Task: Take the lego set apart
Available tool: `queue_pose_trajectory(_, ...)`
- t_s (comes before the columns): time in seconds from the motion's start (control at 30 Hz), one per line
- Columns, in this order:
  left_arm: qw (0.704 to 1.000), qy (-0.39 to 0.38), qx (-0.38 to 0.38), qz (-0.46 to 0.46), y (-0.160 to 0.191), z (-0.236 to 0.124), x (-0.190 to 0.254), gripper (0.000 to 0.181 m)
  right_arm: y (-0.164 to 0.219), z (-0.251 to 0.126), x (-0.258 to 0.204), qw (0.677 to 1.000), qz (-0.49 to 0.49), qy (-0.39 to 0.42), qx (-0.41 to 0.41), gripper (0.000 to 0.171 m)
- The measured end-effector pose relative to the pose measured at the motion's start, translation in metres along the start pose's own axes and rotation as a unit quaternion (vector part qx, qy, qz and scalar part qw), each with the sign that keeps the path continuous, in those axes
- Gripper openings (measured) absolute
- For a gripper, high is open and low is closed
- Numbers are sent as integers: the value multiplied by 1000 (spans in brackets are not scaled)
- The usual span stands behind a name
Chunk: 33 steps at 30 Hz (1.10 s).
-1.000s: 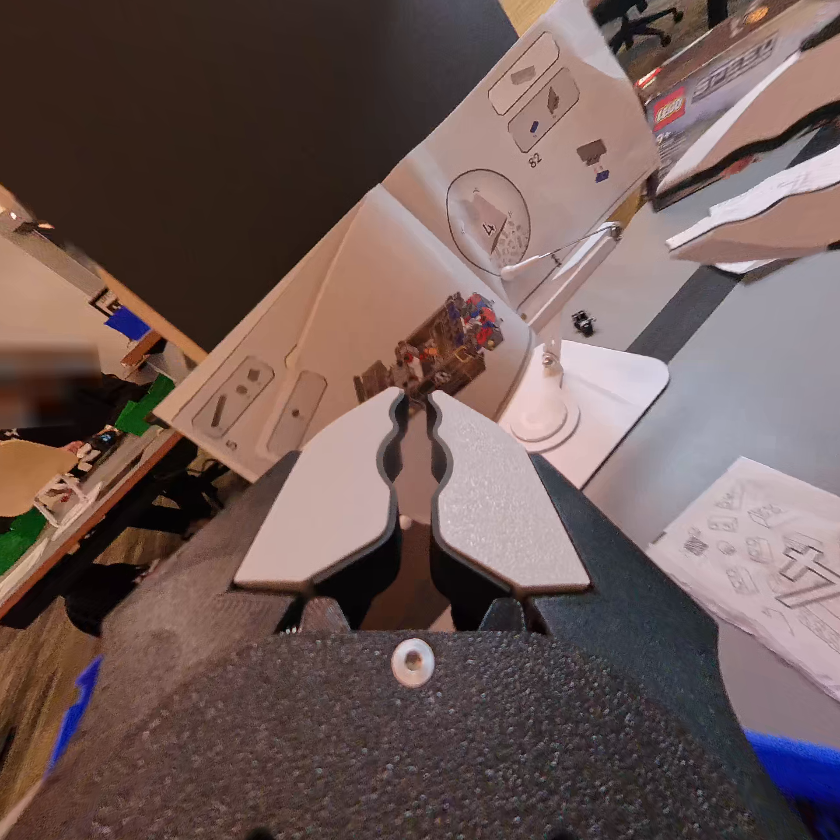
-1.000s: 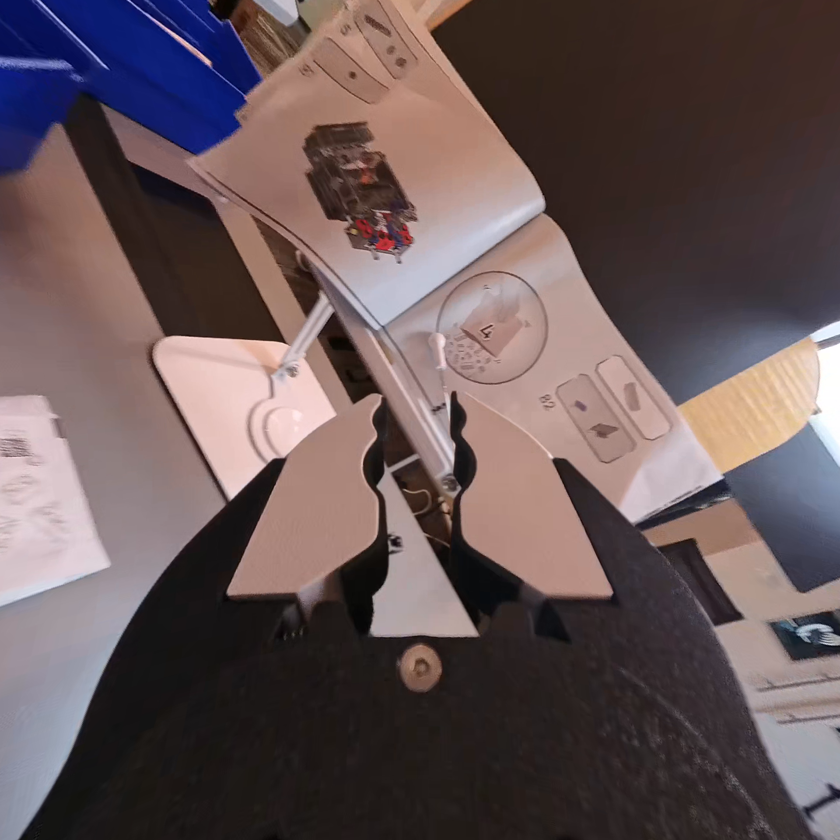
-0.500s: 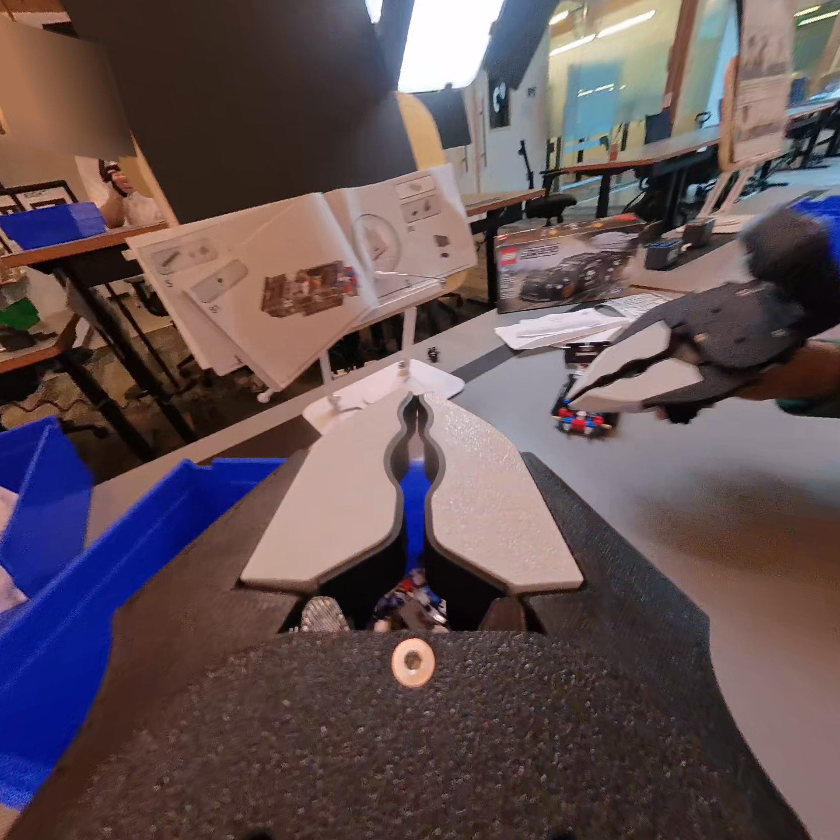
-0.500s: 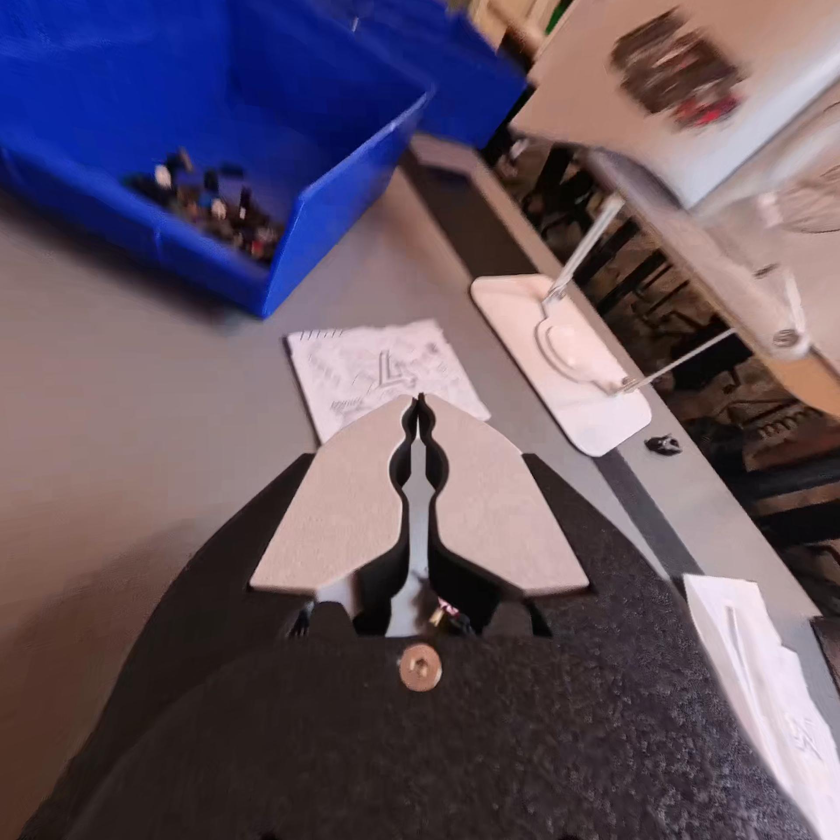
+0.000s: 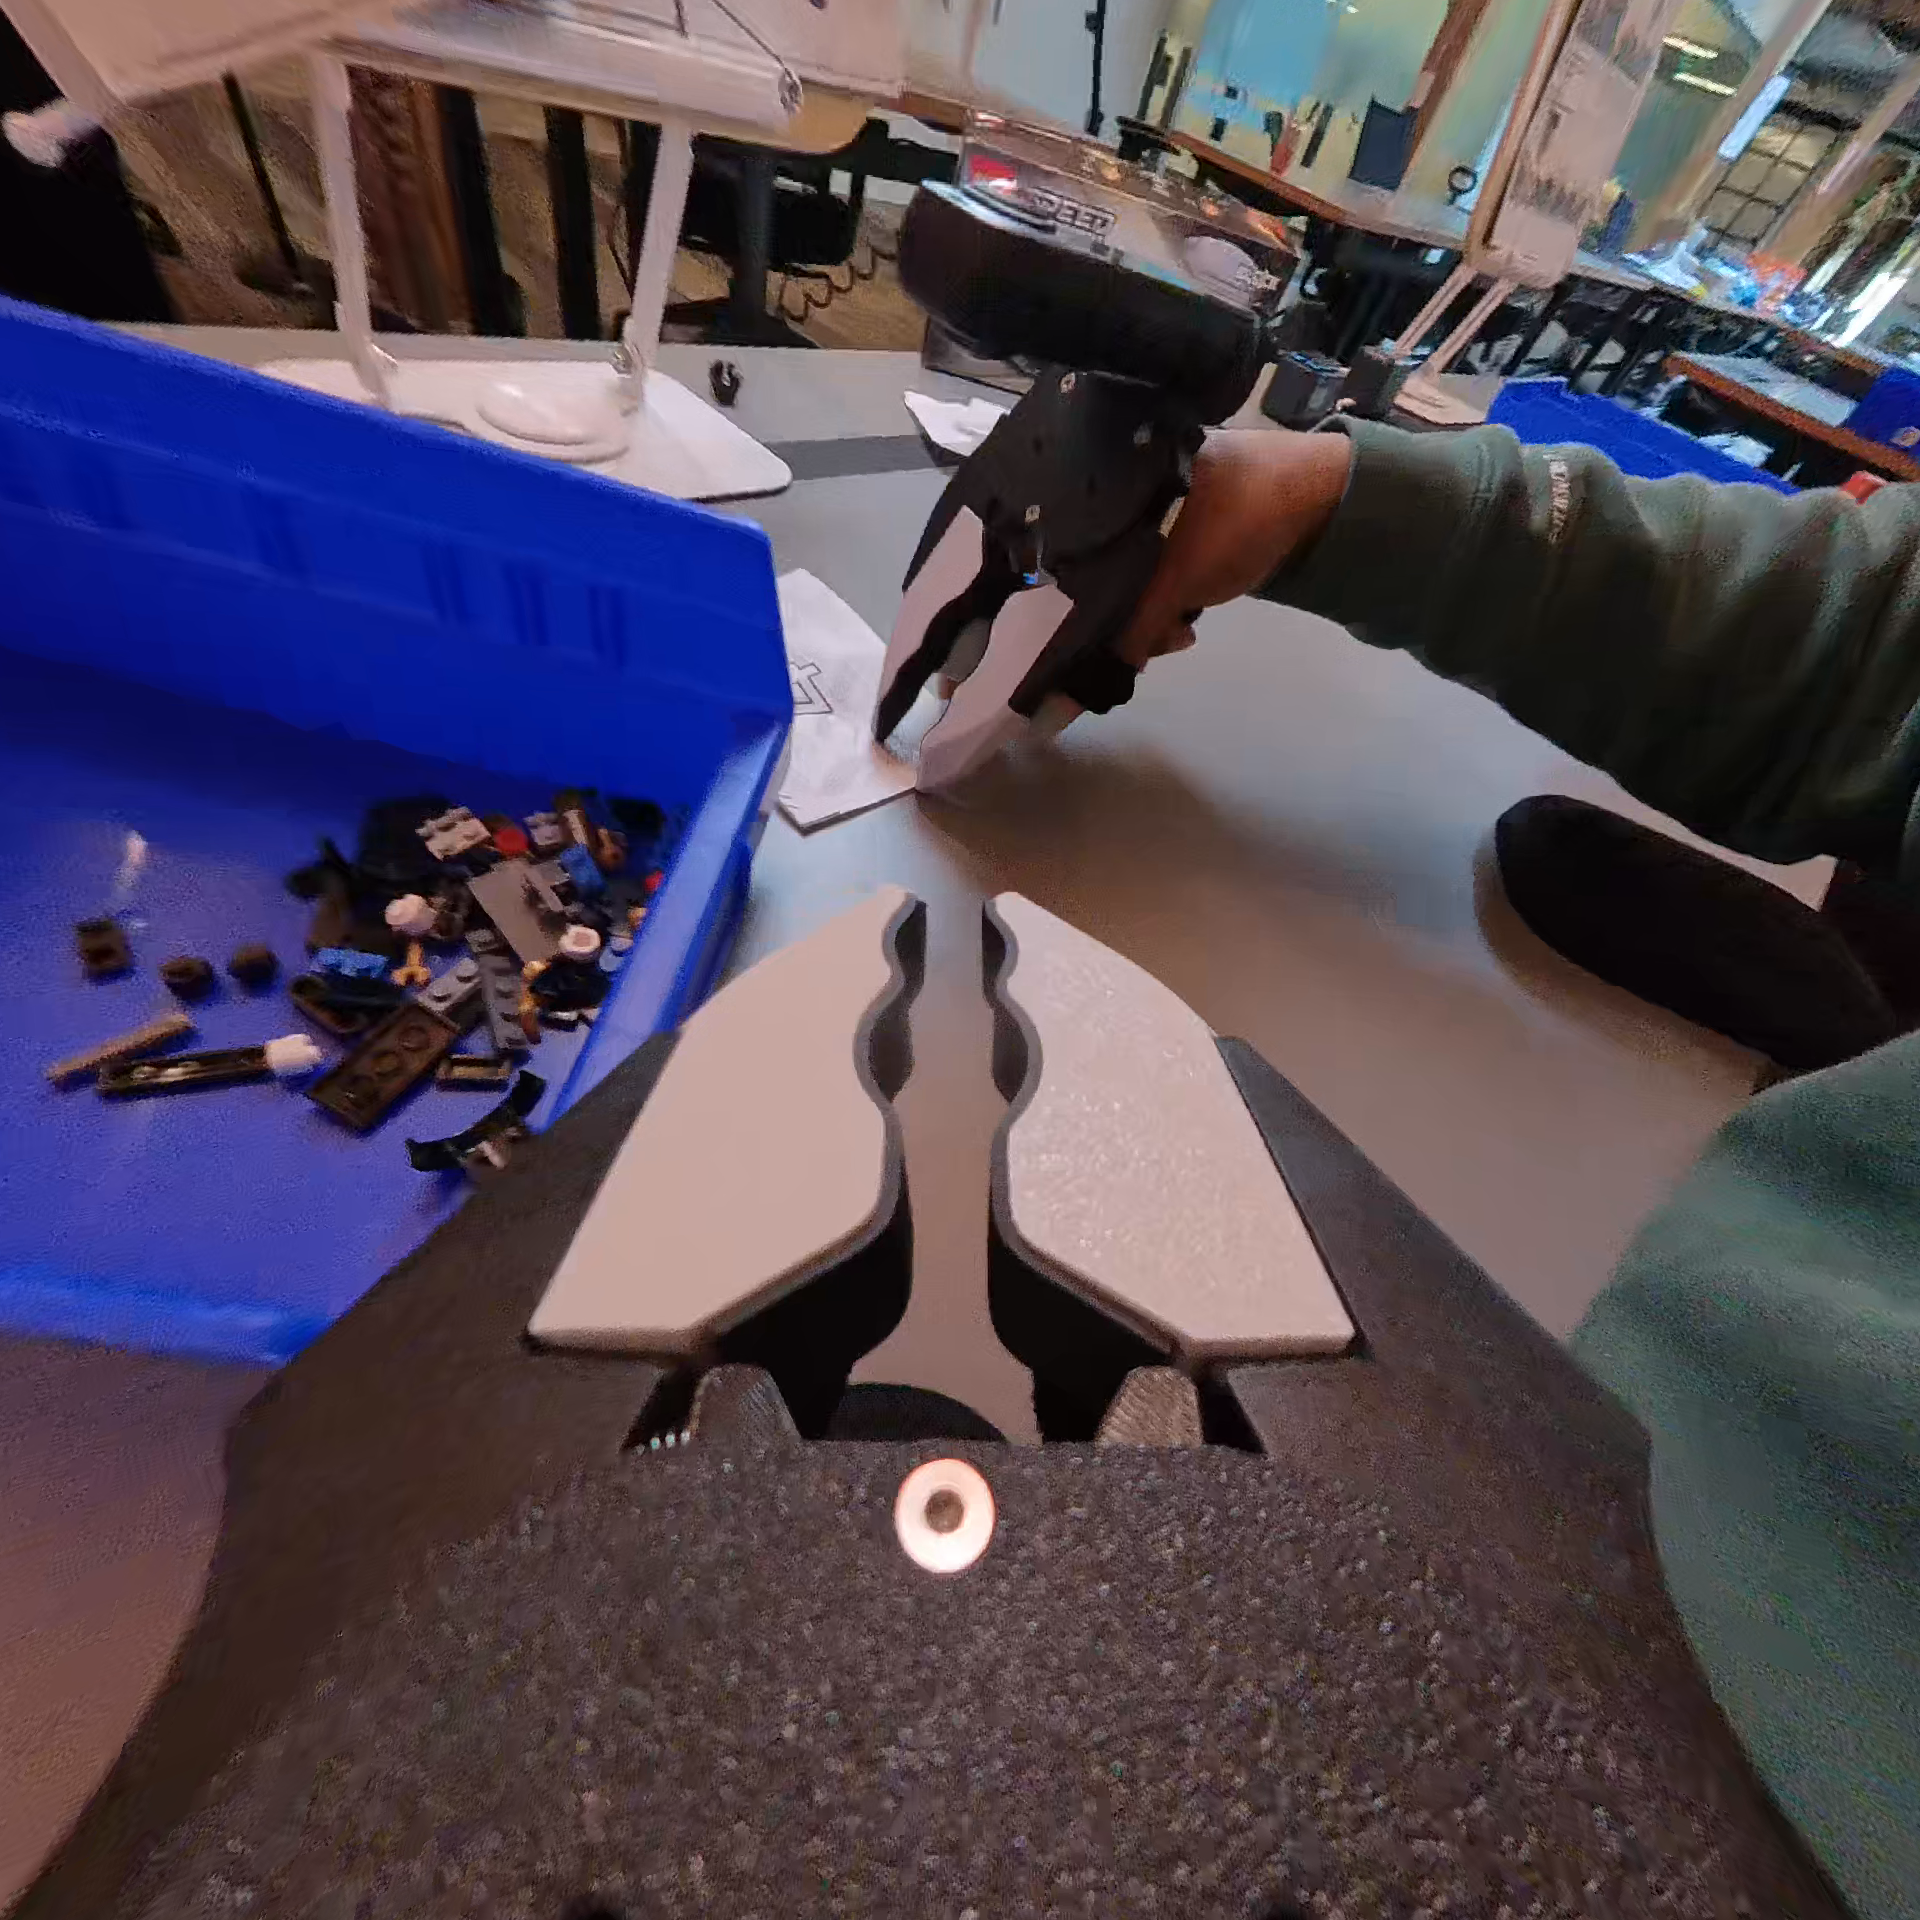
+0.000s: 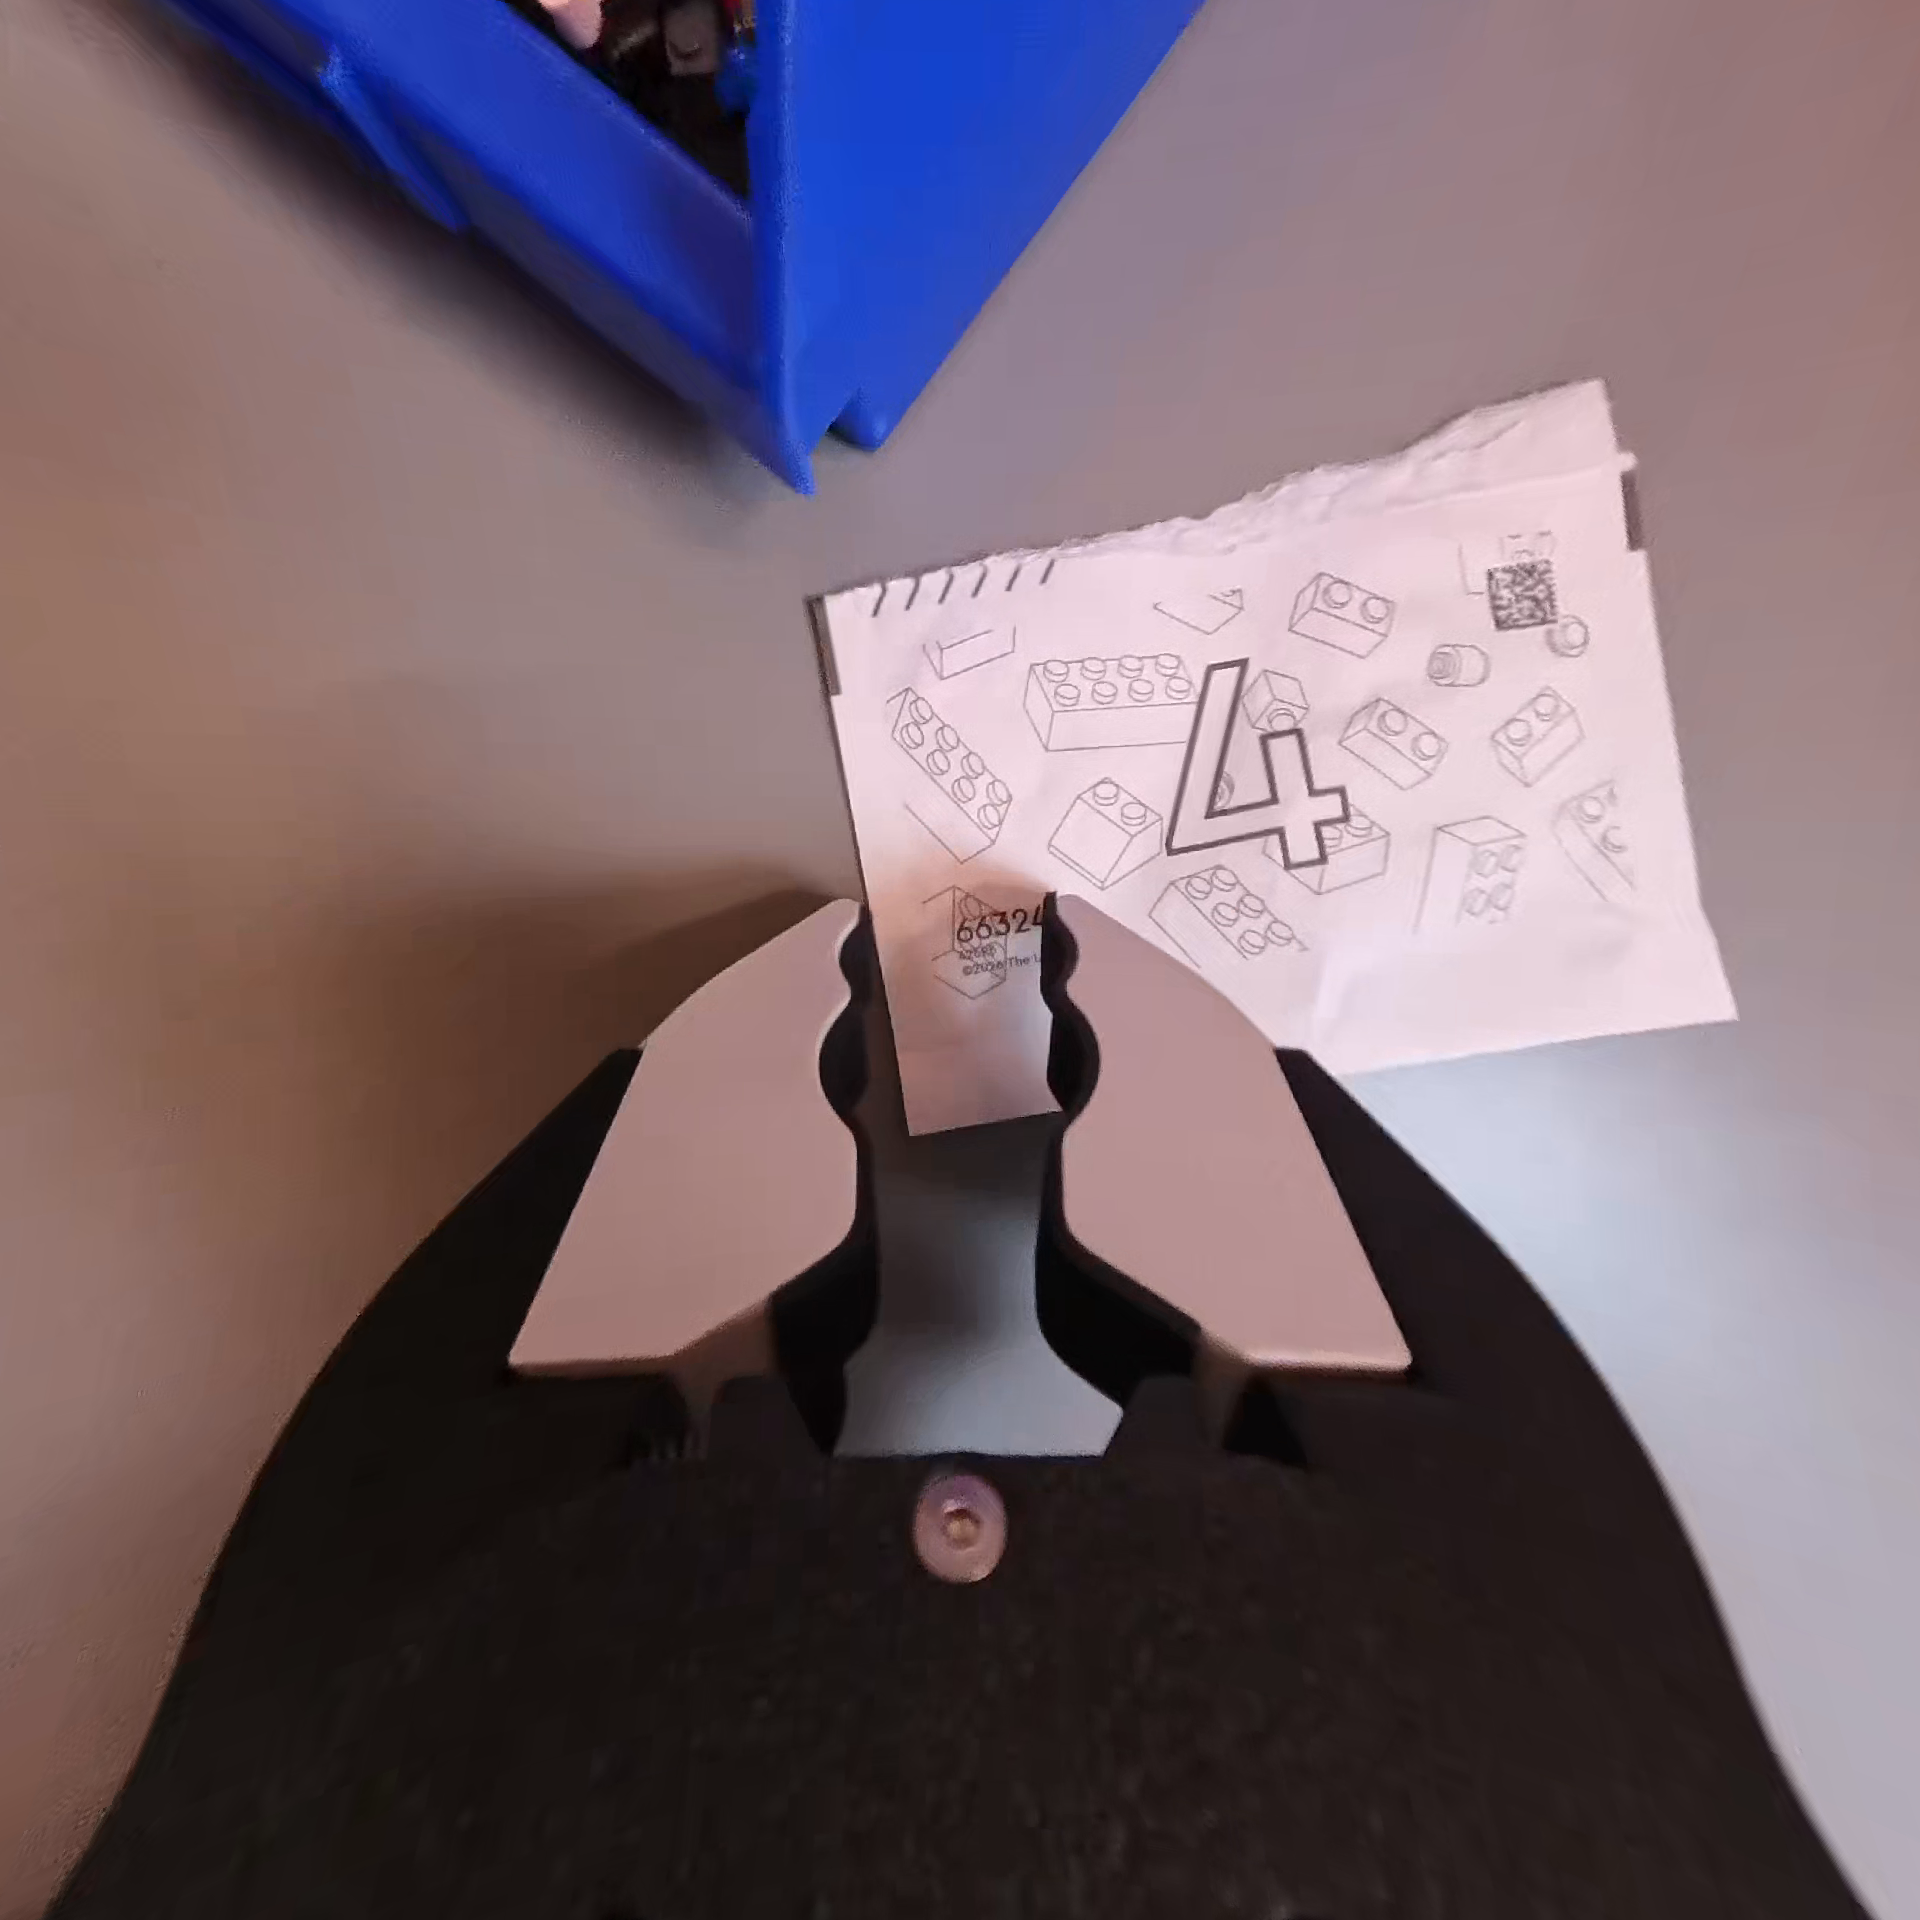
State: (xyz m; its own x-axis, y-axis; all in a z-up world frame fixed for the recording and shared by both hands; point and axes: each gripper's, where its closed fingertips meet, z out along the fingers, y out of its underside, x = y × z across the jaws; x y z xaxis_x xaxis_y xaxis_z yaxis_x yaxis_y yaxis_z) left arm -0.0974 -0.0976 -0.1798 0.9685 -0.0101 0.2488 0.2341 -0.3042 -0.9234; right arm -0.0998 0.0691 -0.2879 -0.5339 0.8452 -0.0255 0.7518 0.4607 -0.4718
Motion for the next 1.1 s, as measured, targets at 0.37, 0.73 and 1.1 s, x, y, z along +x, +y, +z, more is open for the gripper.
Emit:
queue_pose_trajectory(0.37,996,56,-66,-26,39,39,29,15,-6,-53,-94,988,69,-36,136,26)
queue_pose_trajectory(0.73,997,15,-71,-3,44,30,30,16,26,-16,-57,992,64,-94,-54,26)
queue_pose_trajectory(1.1,998,39,-46,-37,32,36,30,50,2,-87,-93,955,63,-63,284,0)
